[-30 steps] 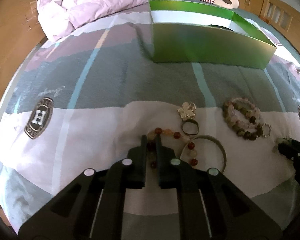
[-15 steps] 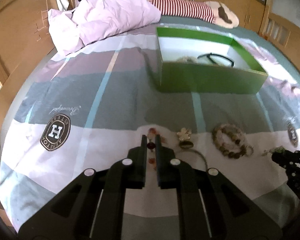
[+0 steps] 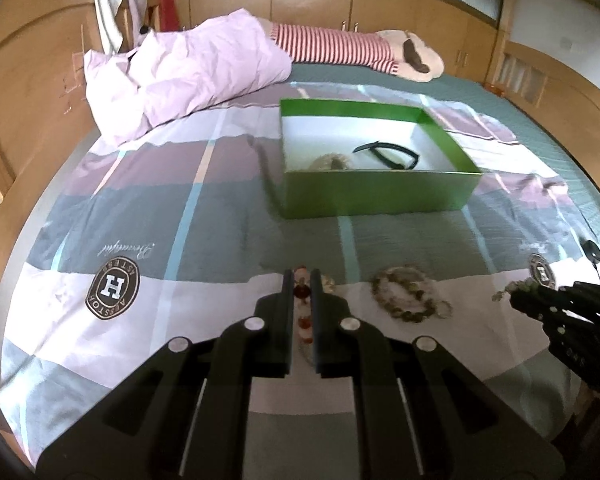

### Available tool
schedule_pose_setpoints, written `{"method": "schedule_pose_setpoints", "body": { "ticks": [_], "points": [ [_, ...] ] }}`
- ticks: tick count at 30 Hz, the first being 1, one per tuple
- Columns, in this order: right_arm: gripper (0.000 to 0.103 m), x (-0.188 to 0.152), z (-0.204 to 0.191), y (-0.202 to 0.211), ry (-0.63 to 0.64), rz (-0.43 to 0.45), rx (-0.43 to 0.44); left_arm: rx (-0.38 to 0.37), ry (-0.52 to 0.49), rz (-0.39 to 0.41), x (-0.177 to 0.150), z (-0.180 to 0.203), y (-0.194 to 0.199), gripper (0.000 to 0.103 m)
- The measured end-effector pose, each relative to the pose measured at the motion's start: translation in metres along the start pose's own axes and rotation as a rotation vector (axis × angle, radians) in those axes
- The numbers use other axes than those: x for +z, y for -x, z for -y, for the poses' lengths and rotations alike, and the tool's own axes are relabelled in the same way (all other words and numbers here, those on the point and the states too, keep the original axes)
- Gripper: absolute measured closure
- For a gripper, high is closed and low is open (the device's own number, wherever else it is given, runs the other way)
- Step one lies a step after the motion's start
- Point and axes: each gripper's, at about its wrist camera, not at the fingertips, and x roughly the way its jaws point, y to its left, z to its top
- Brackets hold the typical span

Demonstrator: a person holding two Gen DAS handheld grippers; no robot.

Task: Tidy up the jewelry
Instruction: 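Lift the red bead bracelet and green pendant over the green box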

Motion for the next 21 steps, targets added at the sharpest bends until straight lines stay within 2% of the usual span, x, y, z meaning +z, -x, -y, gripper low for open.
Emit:
{"method": "schedule_pose_setpoints", "body": {
  "ticks": [10, 21],
  "points": [
    [0.089, 0.005, -0.008, 0.033, 0.013, 0.064, 0.033, -0.055, -0.022, 0.077, 0.002, 0.001, 0.059, 0.095],
    [0.089, 0.010, -0.008, 0.053, -0.006, 0.112, 0.020, -0.081, -0.025, 0.073, -0.002, 0.029, 0.069, 0.095]
  ]
}}
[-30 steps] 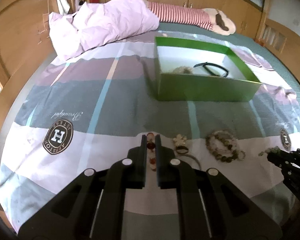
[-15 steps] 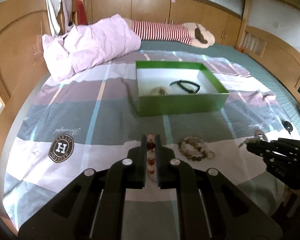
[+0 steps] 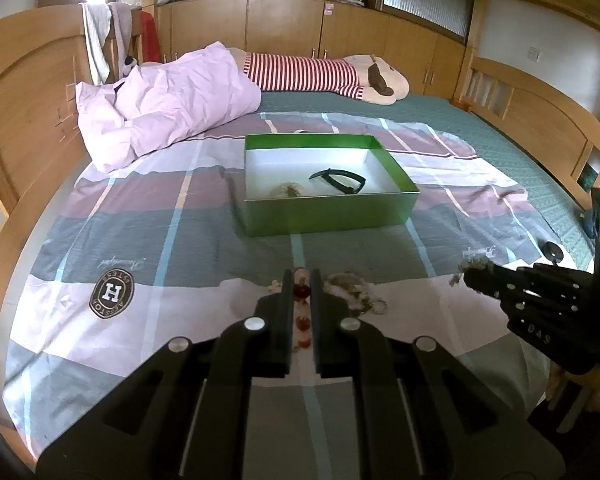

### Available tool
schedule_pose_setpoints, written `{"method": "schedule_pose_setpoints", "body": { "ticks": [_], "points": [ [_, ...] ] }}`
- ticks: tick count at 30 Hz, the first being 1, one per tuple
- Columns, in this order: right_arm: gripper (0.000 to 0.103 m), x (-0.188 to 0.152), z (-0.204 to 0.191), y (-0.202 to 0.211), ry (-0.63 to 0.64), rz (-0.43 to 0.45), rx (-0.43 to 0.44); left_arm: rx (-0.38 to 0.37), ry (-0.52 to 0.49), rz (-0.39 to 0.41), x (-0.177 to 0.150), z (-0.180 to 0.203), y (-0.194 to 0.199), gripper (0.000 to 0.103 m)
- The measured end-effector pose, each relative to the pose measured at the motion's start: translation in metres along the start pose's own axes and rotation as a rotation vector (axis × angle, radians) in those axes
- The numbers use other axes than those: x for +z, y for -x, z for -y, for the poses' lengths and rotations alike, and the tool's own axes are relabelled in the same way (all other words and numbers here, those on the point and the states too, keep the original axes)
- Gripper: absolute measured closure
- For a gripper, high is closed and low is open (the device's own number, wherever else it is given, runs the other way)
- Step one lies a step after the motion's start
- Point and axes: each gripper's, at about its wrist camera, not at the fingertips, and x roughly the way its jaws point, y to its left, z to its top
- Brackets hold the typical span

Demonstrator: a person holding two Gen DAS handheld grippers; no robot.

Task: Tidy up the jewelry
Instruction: 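Lift the red bead bracelet and green pendant over the green box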

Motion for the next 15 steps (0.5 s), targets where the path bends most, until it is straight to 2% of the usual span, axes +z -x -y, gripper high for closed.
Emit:
{"method": "schedule_pose_setpoints", "body": {
  "ticks": [15],
  "points": [
    [0.089, 0.0037, 0.0033, 0.0099, -0.011, 0.034, -0.013, 0.010, 0.003, -0.006, -0.0040, 0.0023, -0.0028, 0.095]
  ]
}}
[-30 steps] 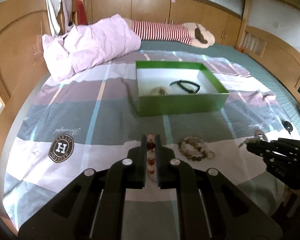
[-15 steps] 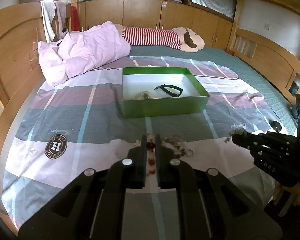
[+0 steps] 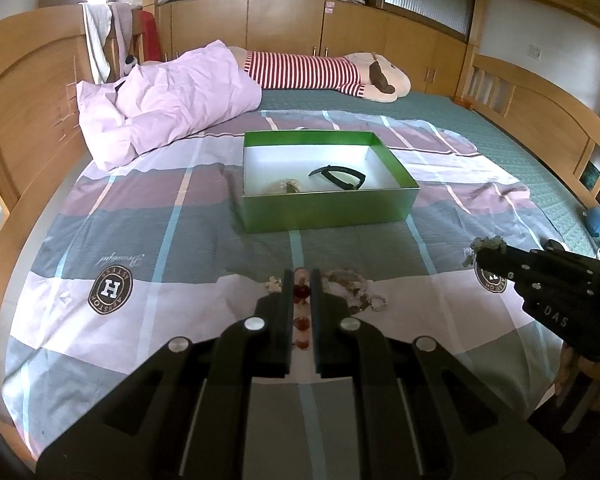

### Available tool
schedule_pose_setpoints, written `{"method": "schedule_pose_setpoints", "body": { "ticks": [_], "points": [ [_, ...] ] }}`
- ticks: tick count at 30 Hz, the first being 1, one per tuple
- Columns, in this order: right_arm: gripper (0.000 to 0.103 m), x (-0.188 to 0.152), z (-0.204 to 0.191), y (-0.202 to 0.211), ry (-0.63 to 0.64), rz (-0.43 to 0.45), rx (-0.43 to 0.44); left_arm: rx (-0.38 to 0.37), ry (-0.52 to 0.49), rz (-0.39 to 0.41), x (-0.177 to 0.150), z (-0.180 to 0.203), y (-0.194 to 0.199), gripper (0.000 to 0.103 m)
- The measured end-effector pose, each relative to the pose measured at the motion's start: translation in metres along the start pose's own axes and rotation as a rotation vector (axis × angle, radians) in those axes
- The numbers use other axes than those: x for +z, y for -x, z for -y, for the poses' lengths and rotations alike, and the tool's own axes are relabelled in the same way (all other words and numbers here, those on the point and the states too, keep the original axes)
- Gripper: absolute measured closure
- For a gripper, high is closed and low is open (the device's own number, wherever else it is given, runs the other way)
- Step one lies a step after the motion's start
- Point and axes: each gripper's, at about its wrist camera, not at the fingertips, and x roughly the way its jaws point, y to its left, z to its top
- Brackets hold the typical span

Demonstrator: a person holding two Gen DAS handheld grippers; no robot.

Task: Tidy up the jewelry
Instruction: 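Lift the red bead bracelet and green pendant over the green box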

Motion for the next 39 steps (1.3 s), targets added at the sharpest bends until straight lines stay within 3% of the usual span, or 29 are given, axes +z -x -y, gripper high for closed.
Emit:
{"method": "schedule_pose_setpoints", "body": {
  "ticks": [19, 39],
  "points": [
    [0.089, 0.009, 0.006, -0.018, -0.012, -0.018, 0.020, 0.006, 0.014, -0.024, 0.004, -0.005, -0.024, 0.095],
    [0.089, 0.088, 0.018, -0.080, -0.044, 0.022, -0.022, 0.039, 0.037, -0.019, 0.064, -0.008, -0.090, 0.095]
  ]
}}
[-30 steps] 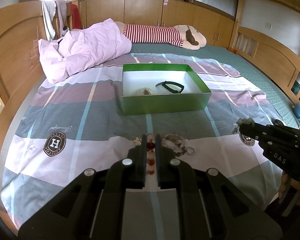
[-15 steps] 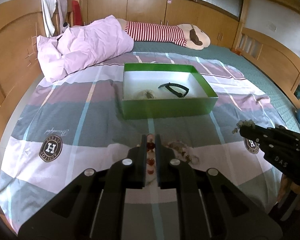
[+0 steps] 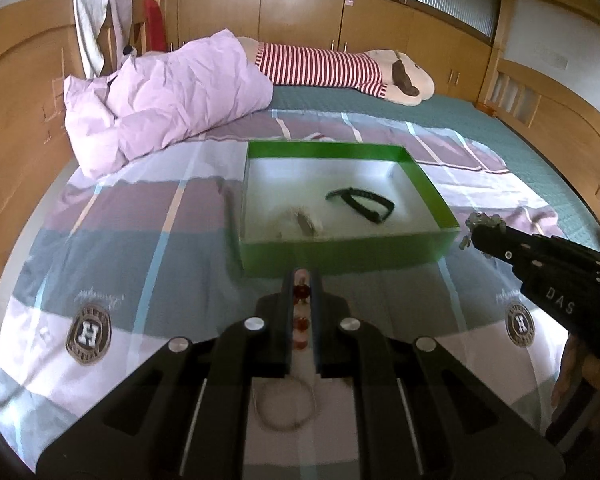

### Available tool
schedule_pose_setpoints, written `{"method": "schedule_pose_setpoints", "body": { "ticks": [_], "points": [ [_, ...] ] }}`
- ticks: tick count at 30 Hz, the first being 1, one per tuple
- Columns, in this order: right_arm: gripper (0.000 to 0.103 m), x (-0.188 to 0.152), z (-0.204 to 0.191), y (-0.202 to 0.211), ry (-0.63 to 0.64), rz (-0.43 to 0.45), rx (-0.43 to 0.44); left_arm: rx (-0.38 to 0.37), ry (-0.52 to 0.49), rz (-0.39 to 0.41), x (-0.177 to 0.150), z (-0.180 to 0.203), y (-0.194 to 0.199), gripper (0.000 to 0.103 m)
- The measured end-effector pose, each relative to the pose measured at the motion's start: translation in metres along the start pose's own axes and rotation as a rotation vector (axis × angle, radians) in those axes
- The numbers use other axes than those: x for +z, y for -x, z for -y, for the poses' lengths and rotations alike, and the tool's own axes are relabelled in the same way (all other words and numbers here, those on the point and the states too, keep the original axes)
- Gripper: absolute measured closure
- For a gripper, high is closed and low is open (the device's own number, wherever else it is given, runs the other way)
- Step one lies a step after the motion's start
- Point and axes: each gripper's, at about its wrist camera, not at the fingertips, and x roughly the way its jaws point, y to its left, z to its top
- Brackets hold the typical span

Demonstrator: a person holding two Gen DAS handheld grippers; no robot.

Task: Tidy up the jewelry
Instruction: 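Lift the red bead bracelet and green pendant over the green box, then open both tools to drop the bracelet and pendant into the box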

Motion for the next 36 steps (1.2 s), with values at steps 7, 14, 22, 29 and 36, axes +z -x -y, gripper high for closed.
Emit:
{"method": "schedule_pose_setpoints", "body": {
  "ticks": [7, 14, 22, 29, 36],
  "points": [
    [0.089, 0.047, -0.002, -0.027, 0.020, 0.038, -0.008, 0.002, 0.021, 0.020, 0.051, -0.003, -0.030, 0.095],
    [0.089, 0.073, 0.001, -0.068, 0.015, 0.018, -0.009, 0.003, 0.016, 0.038, 0.097, -0.004, -0.071, 0.095],
    [0.089, 0.068, 0.011, -0.115, -0.011, -0.047, -0.031, -0.002, 0.014, -0.031, 0.092, -0.005, -0.125, 0.095],
    [0.089, 0.059, 0.021, -0.128, -0.022, -0.103, -0.042, 0.003, 0.019, -0.045, 0.087, -0.006, -0.139, 0.095],
    [0.035, 0.062, 0.027, -0.119, -0.058, -0.047, -0.068, 0.054, 0.040, 0.014, 0.087, -0.008, -0.128, 0.013]
  ]
}}
